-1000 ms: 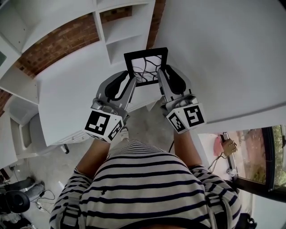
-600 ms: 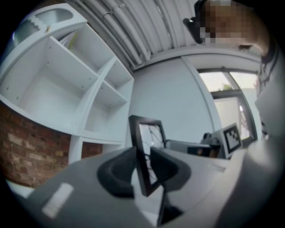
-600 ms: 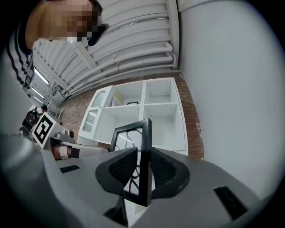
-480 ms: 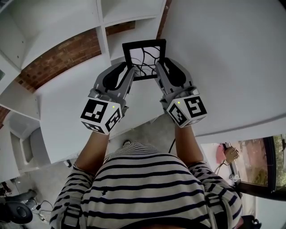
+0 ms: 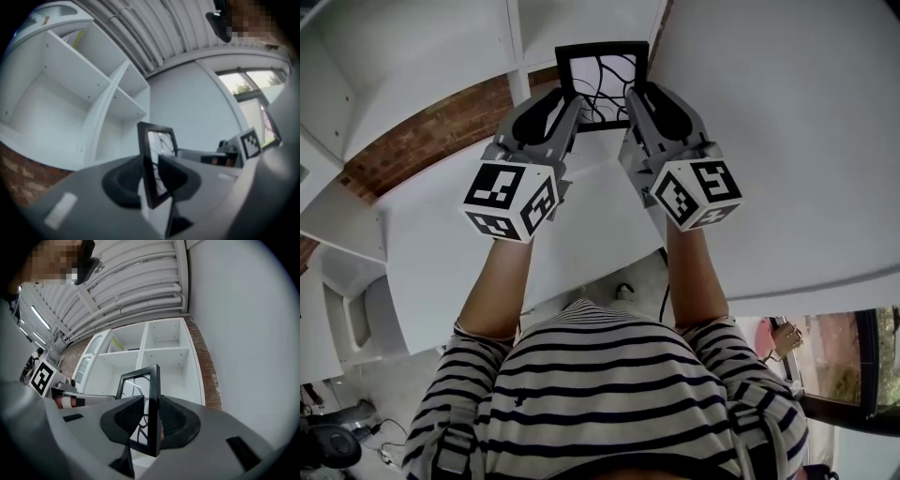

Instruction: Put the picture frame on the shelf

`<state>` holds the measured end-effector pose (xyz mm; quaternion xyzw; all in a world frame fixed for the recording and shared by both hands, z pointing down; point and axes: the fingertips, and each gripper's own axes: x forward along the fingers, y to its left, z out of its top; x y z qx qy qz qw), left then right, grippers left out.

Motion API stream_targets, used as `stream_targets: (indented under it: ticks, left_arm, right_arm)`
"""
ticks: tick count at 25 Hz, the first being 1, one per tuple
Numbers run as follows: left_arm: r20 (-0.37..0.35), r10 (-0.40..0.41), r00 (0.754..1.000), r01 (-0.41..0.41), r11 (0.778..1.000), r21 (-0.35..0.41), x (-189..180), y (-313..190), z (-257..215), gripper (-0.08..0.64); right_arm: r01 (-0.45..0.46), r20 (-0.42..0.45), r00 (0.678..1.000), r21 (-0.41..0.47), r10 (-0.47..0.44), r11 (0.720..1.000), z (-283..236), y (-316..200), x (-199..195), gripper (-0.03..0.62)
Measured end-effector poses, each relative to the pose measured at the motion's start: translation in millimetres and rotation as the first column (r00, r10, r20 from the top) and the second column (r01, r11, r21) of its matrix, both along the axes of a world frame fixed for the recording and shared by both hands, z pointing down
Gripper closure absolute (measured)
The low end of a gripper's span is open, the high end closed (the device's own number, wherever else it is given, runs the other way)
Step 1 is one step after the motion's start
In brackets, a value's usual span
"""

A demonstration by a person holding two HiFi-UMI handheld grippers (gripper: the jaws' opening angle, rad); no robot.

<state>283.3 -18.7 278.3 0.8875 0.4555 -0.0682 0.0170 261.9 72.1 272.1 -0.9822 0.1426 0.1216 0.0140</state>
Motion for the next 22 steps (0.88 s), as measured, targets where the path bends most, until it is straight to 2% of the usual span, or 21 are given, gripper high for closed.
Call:
stream_targets:
  ticks: [6,10,14,22]
  left_arm:
    - [-0.063,-0.115,0.991,0.114,0.993,-0.022,48.8,18.1,-29.3,0.474]
    - [-0.113,-0.196,0.974,0.188,0.979,-0.076,67.9,12.2,-107.0,0.474]
    - [-0.095,-0.253,0.963,0.241,0.963,-0.119,74.4,1.7,-163.7,0.474]
    - [-0.104,-0.353,0.93,0.342,0.933,-0.111,104.9,15.1,-158.4,0.474]
  right_arm:
    - [0.073,-0.04,0.997,0.022,-0.072,0.997,-20.6,19.5,55.9,0.52]
    - [0.123,-0.088,0.988,-0.028,-0.125,0.992,-102.8,14.0,80.0,0.52]
    - [0.142,-0.084,0.985,-0.078,-0.149,0.987,-164.3,2.8,86.6,0.52]
    - [0.186,-0.088,0.977,-0.076,-0.192,0.98,-152.7,15.8,123.3,0.52]
